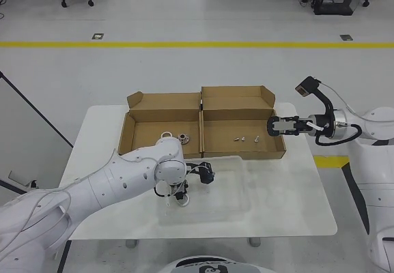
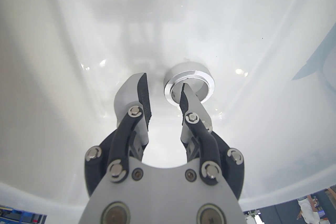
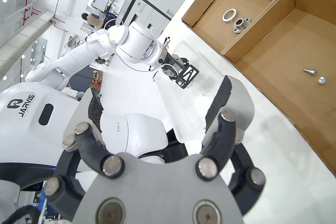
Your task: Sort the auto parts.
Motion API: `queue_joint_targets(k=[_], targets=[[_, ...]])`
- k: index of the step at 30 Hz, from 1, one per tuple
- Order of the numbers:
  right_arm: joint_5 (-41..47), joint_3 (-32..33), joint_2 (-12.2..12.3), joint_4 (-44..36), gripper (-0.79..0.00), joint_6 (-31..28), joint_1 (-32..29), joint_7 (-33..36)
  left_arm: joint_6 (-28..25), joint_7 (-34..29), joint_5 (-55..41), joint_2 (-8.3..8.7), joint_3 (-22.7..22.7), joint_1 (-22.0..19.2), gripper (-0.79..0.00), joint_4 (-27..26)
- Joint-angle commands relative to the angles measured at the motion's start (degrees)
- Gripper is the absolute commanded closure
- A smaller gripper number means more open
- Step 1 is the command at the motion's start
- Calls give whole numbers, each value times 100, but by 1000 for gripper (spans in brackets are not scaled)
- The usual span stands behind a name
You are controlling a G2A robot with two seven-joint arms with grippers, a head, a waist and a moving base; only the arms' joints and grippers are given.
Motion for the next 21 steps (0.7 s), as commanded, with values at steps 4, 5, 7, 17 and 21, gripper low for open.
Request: queue_joint_targets(k=[4, 5, 7, 17, 21], targets=[[0, 0, 0, 0, -785, 0, 0, 0, 18, -18, 6, -1, -16, -25, -299, 0], [0, 0, 0, 0, -785, 0, 0, 0, 20, -20, 1, 2, -19, -26, -296, -2], [0, 0, 0, 0, -785, 0, 0, 0, 15, -15, 11, 7, -22, -26, -296, -10], [0, 0, 0, 0, -785, 0, 0, 0, -72, 72, 63, -18, 50, 58, -105, 84], [0, 0, 0, 0, -785, 0, 0, 0, -80, 85, 80, -28, 21, 33, 0, 90]])
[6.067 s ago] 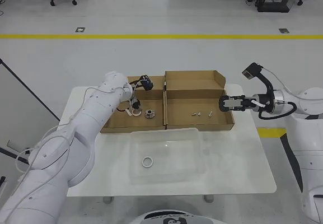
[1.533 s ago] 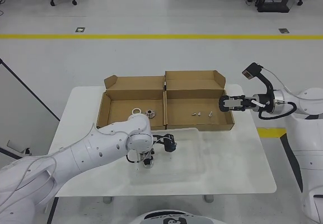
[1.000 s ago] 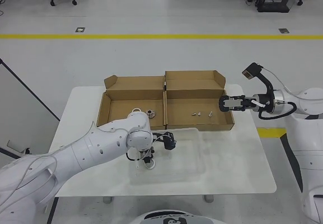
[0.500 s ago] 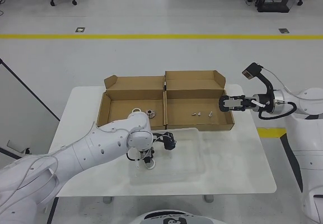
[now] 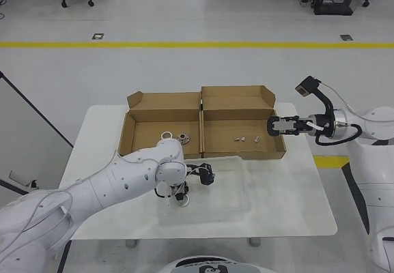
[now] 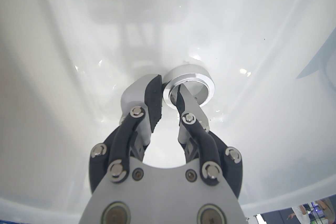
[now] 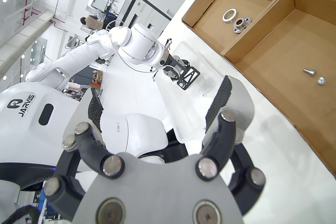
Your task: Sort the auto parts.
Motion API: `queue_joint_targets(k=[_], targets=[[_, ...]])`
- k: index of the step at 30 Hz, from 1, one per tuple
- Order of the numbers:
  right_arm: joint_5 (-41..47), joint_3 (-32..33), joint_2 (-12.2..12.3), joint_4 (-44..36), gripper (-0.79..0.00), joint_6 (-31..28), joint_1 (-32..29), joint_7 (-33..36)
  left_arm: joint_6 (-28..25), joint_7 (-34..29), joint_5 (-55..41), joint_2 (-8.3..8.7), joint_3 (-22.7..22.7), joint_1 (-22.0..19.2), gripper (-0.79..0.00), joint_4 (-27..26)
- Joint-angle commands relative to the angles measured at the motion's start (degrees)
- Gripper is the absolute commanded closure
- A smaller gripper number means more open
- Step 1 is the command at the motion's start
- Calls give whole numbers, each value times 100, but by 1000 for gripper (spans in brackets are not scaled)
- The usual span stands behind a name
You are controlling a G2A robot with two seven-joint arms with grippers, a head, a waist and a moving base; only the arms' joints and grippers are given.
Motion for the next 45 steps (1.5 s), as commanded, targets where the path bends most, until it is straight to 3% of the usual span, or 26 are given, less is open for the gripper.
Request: queue_joint_targets(k=[1, 8, 21, 29, 32, 35, 45], targets=[[0, 0, 0, 0, -785, 0, 0, 0, 23, -17, -11, 3, -45, -16, 0, -10], [0, 0, 0, 0, -785, 0, 0, 0, 228, -148, -288, 93, -400, -138, 0, -339], [0, 0, 0, 0, -785, 0, 0, 0, 670, -673, -638, 474, -1358, -416, 0, -1782], [0, 0, 0, 0, -785, 0, 0, 0, 754, -504, -647, 484, -1413, -360, 0, -1689], [0, 0, 0, 0, -785, 0, 0, 0, 760, -27, -1256, 587, -1907, -256, 0, -1409], [0, 0, 0, 0, -785, 0, 0, 0, 637, 45, -1677, 747, -2377, -99, 0, -1297], [0, 0, 0, 0, -785, 0, 0, 0, -300, 641, -3151, 1105, -3489, 708, 0, -1446]])
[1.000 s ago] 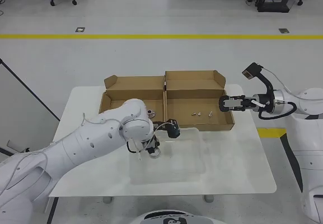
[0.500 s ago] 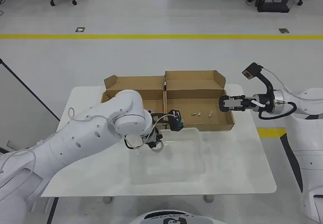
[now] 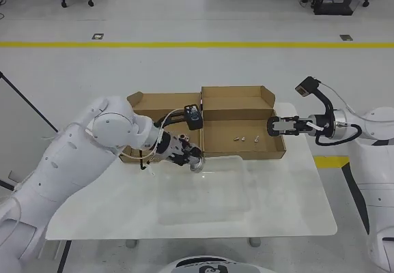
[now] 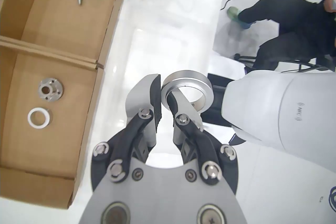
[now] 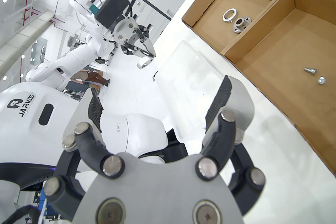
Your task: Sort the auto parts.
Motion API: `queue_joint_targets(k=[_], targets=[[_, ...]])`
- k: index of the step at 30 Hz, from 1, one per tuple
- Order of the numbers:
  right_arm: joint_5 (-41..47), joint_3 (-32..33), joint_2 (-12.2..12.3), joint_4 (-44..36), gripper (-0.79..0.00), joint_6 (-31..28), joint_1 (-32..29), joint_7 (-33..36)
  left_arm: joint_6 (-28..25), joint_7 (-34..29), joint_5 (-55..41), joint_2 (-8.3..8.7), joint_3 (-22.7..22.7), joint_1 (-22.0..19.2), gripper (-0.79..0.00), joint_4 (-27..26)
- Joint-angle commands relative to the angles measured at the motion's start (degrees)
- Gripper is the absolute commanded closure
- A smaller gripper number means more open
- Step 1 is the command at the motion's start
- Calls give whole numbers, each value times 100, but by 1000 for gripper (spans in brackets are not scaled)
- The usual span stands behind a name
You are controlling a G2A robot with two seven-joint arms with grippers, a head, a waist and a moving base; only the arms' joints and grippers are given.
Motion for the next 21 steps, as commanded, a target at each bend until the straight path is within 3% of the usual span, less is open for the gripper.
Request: queue_joint_targets(k=[1, 13, 21], targets=[[0, 0, 0, 0, -785, 0, 0, 0, -185, 204, -281, 29, -156, 107, 0, 68], [0, 0, 0, 0, -785, 0, 0, 0, -1612, 1270, -2169, 74, -855, 437, 0, 452], [0, 0, 0, 0, -785, 0, 0, 0, -2471, 2127, -2891, 188, -1031, 560, 0, 228]])
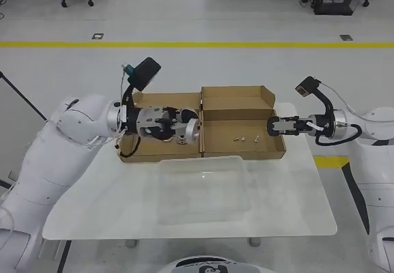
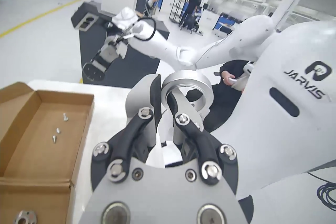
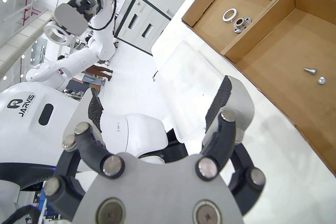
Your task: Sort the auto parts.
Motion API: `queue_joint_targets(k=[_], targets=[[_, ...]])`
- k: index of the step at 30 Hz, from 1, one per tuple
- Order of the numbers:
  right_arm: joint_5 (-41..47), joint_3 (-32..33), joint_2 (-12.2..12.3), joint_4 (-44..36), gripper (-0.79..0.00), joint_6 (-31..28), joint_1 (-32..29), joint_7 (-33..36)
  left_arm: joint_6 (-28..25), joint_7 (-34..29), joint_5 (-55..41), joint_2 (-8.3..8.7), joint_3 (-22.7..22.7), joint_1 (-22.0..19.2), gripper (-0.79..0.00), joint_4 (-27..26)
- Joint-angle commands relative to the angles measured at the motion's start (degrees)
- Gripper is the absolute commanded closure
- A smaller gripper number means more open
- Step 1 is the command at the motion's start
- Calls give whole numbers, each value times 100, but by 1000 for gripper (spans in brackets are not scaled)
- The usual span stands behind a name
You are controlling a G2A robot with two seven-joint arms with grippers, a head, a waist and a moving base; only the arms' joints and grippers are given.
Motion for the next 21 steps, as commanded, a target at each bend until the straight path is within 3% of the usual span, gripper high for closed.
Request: queue_joint_targets(k=[1, 4, 10, 21], targets=[[0, 0, 0, 0, -785, 0, 0, 0, -268, 274, -143, 42, 1, 30, 0, -99], [0, 0, 0, 0, -785, 0, 0, 0, -725, 731, -327, 124, 46, 65, 0, -230], [0, 0, 0, 0, -785, 0, 0, 0, -725, 731, -895, 238, -63, 62, 0, -641], [0, 0, 0, 0, -785, 0, 0, 0, -725, 730, -1544, 116, -481, 214, 0, -1106]])
